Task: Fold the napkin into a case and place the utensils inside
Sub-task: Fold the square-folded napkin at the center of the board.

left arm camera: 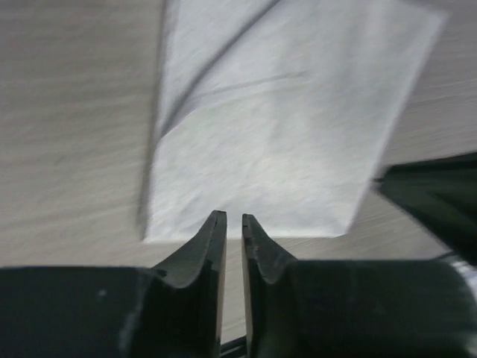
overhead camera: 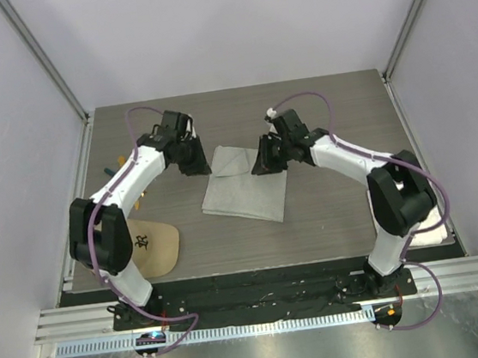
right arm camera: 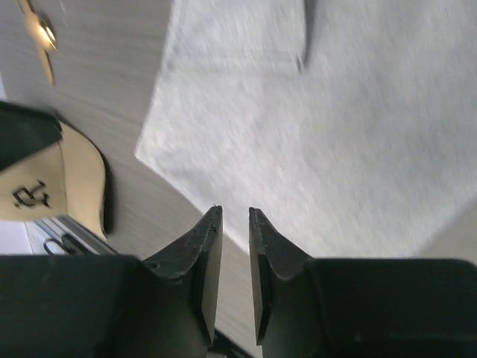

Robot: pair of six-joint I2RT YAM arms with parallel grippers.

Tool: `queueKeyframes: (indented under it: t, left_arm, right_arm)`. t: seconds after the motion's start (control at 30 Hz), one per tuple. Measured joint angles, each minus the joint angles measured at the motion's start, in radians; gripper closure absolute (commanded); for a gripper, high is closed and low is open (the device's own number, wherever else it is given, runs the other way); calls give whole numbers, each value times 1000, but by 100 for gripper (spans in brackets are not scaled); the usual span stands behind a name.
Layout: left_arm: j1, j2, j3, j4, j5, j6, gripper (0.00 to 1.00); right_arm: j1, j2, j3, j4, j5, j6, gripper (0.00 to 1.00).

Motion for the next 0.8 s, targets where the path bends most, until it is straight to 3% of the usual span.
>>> queueKeyframes:
  t: [0.1,0.23,0.33,0.53,0.8]
  left_arm:
    - [-12,51,45,109,80,-51,92]
    - [-54,209,119,200,120,-87,94]
    - [-90,279,118,226,119,-103,94]
    - [-111,261,84,243,104,-102,92]
    - [-80,224,111,216,99,-95,93]
  right_arm:
    - [0,106,98,22,2,-1,88]
    - [-2,193,128,23,13,8,94]
    - [-4,196,105,27,12,11,84]
    - [-5,207,95,47,34,18,62]
    - [-13,378,210,132,29,55,61]
